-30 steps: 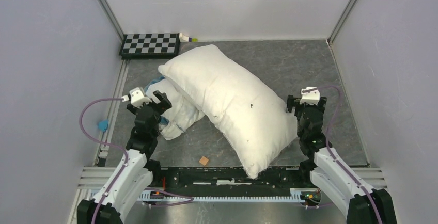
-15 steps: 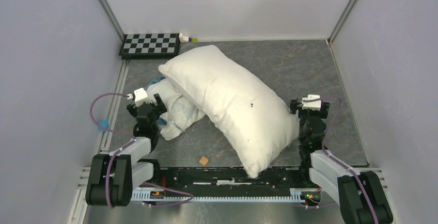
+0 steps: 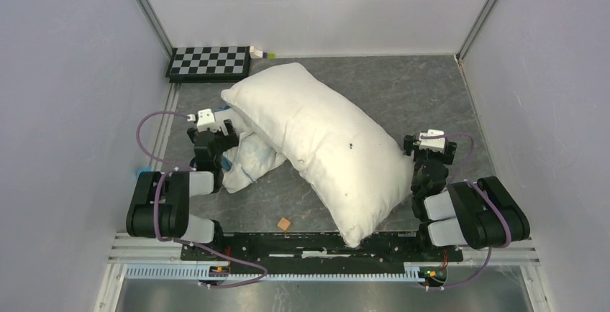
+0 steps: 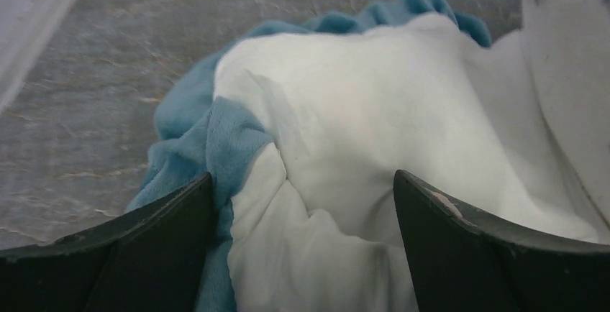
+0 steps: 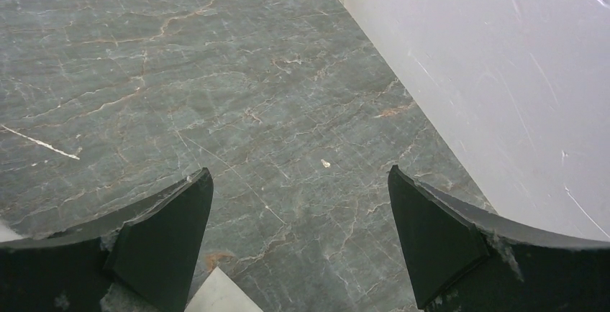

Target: Remove the pillowcase from the pillow

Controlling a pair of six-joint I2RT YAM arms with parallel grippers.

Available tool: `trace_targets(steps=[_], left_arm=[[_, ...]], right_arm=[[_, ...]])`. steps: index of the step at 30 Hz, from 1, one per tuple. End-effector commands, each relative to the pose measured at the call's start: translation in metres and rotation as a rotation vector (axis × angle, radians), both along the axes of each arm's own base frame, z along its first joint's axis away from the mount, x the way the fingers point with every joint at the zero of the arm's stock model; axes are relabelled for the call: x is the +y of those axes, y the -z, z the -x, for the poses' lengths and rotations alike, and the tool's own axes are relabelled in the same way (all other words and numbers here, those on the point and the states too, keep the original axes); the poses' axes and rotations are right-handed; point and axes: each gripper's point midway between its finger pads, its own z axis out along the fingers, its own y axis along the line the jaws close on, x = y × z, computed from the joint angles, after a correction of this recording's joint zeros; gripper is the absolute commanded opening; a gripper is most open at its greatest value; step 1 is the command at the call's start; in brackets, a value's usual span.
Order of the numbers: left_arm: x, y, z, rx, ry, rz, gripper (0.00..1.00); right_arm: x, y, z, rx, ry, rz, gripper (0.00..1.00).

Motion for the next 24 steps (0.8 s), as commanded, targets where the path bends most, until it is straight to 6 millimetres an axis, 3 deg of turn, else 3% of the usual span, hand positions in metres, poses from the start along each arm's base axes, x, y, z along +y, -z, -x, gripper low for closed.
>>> trace_targets(steps=[1, 14, 24], left_arm=[[-0.021, -0.011, -0.014, -0.082, 0.15, -0.049, 0.96], [-0.038, -0.011, -0.013, -0.105, 0.229, -0.087, 1.0], [-0.037, -0.01, -0.013, -0.098, 0.226, -0.084, 1.0]], right_arm=[[-0.002, 0.025, 0.027, 0.058, -0.02, 0.005, 0.98], [-0.002, 0.023, 0.029, 0.049, -0.025, 0.009, 0.98], [0.0, 0.023, 0.027, 0.054, -0.032, 0.011, 0.98]])
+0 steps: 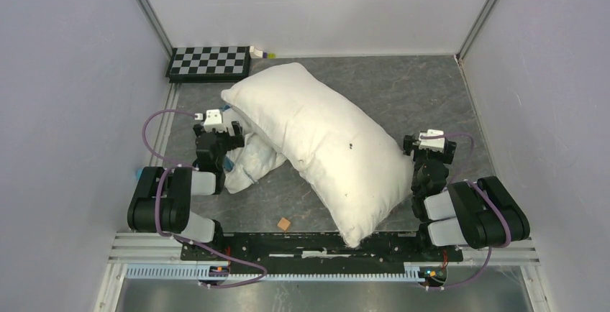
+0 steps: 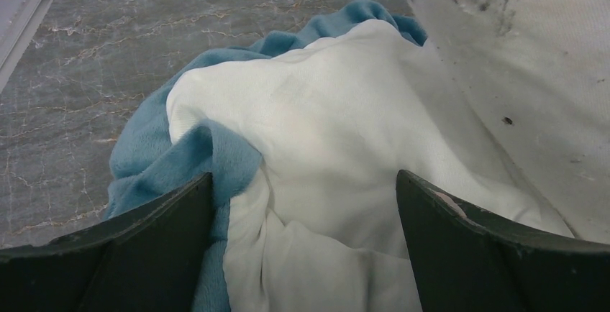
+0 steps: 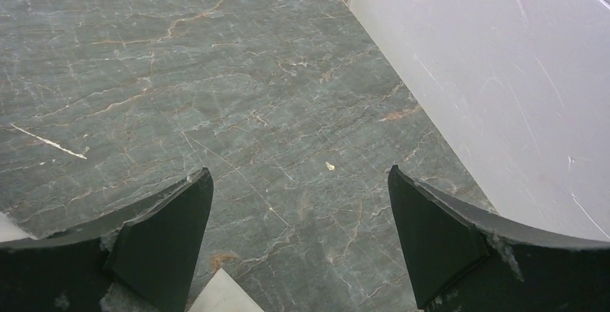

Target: Remove the pillowcase from the pillow

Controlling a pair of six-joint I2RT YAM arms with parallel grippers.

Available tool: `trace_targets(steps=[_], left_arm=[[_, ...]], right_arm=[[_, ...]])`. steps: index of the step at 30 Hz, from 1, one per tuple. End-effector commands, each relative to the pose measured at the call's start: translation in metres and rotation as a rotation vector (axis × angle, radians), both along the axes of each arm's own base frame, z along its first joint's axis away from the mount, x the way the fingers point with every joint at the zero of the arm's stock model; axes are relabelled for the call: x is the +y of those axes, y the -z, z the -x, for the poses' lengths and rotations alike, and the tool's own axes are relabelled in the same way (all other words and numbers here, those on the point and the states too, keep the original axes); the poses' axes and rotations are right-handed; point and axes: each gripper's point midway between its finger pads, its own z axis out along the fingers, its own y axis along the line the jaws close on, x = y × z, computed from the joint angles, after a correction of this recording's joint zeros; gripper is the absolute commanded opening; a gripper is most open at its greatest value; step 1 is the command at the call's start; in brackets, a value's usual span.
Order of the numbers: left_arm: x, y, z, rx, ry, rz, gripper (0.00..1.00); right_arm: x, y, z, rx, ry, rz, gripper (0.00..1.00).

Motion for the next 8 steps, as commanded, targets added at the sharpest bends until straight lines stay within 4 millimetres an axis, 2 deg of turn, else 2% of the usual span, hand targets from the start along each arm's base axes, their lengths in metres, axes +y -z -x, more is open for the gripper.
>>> trace_targets(steps=[1, 8], left_arm=[[-0.0072, -0.0105, -0.0043, -0.048, 0.049, -0.034, 1.0], [-0.0072, -0.01, -0.0041, -0.047, 0.048, -0.033, 1.0]], right_arm=[[-0.0038, 0.0251, 0.0291, 0.061, -0.009, 0.011, 0.98], [-0.0037, 0.0252, 0.0291, 0.061, -0.01, 0.011, 0.98]])
